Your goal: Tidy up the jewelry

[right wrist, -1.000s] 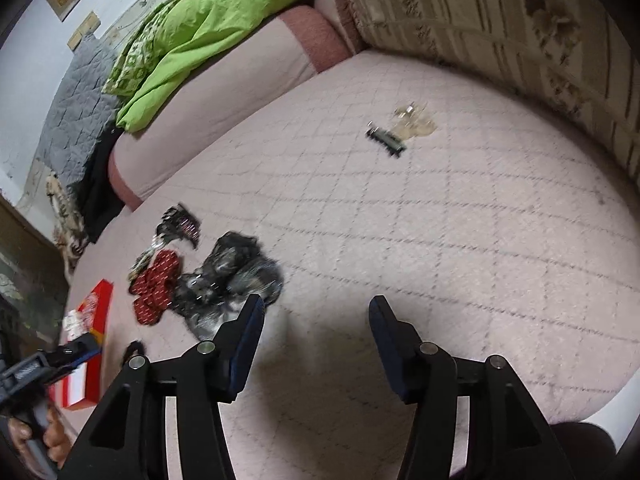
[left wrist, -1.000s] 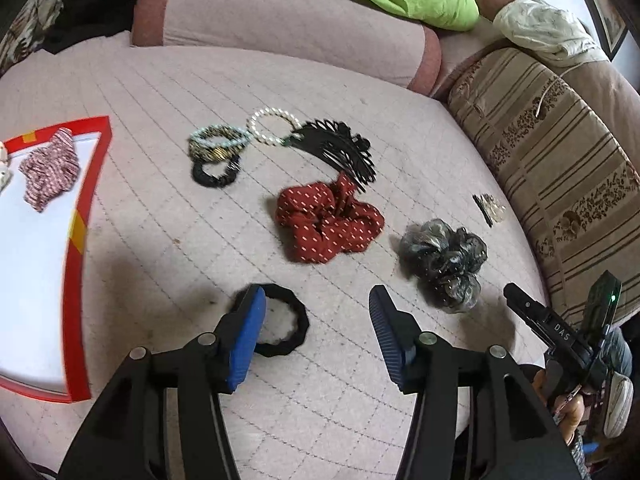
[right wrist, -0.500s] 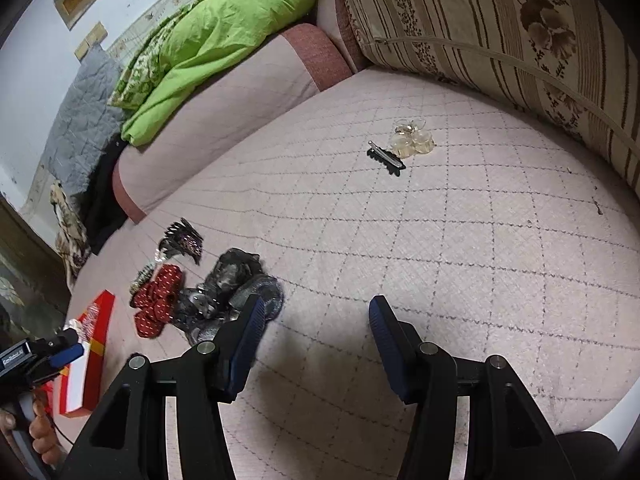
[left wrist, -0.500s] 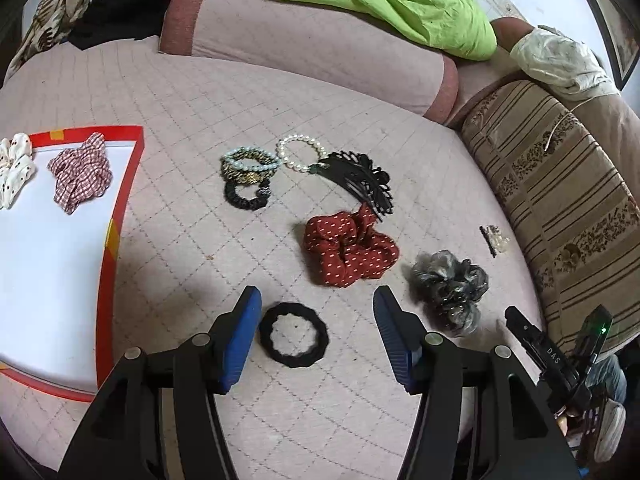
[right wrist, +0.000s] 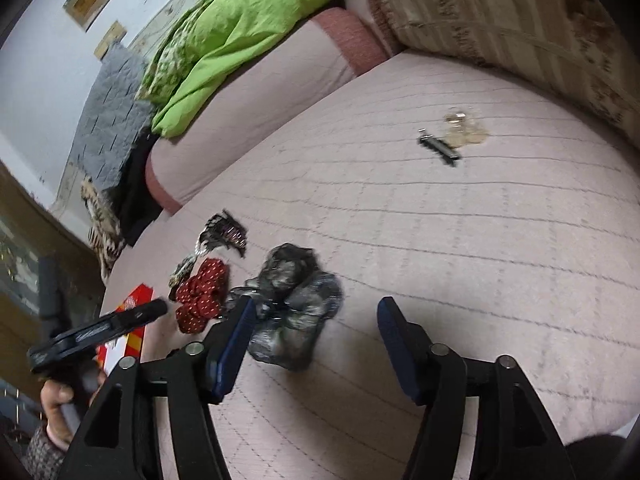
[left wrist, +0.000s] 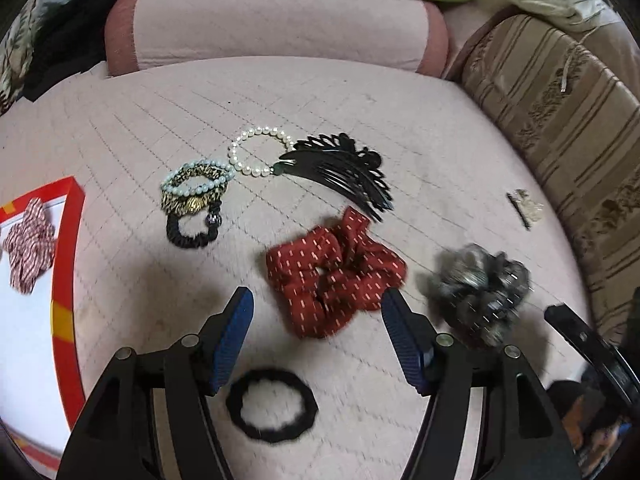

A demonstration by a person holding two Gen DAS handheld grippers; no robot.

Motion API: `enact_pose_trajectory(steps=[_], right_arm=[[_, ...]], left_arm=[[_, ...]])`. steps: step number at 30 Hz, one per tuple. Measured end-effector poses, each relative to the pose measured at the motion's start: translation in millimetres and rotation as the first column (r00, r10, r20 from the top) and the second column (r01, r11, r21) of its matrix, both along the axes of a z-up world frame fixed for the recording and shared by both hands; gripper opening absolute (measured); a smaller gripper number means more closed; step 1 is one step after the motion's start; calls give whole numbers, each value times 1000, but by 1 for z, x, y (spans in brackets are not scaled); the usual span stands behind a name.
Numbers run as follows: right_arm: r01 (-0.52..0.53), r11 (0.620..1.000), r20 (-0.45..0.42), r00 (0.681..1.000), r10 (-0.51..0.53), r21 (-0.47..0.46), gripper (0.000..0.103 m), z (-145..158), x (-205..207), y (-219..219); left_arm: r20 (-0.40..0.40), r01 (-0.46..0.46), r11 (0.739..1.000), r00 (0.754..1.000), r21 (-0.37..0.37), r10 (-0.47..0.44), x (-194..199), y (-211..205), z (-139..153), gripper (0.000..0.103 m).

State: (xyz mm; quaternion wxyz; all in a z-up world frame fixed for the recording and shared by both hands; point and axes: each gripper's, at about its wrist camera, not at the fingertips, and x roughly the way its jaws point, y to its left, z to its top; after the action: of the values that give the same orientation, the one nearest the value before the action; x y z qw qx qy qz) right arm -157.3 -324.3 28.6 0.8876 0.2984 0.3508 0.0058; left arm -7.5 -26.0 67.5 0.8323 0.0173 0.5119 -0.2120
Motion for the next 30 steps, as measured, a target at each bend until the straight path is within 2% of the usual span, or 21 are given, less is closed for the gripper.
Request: enact_pose_trajectory(steps=[3,11,12,14,16,17,18,20,24,30], right_arm=[[-45,999,-35,998,45,-2,69,-4,17,8],[-93,988,-122,989,78,-123,69,-12,48,32],[-100,985,-132,988,82,-142,69,-12,51,35],[-111,978,-154,985,84,-179,68,-13,55,41],[-113,971,-175,982,76,-213,54,-14,59,47],[-115,968,-188,979,73,-223,40,-15,61,49],[-116,967,-199,977,70,-228,29,-16,62,51],[-113,963,-204,977,63,-246,19,-15,61,55],[-117,947,-176,982,66,-299,15,-2,52,66],[-131,933,-118,988,96,-336,14,26,35,85]], left_arm=[[-33,-12,1000,999,1,12,15,-5,-10,65],[-68,25,999,997,43,-22,29,-24,-33,64],[-72,29,999,997,42,-26,29,-25,-35,60],[-89,39,998,995,58,-34,27,-27,-39,23],[-79,44,996,996,71,-39,23,-28,-37,12],[-74,50,996,996,70,-44,21,-28,-35,8],[-66,52,996,997,70,-48,16,-27,-31,8],[-50,49,997,998,65,-46,9,-24,-24,8],[-12,37,999,999,19,-37,-10,-10,0,8],[40,-11,999,999,-43,12,-38,27,35,8]])
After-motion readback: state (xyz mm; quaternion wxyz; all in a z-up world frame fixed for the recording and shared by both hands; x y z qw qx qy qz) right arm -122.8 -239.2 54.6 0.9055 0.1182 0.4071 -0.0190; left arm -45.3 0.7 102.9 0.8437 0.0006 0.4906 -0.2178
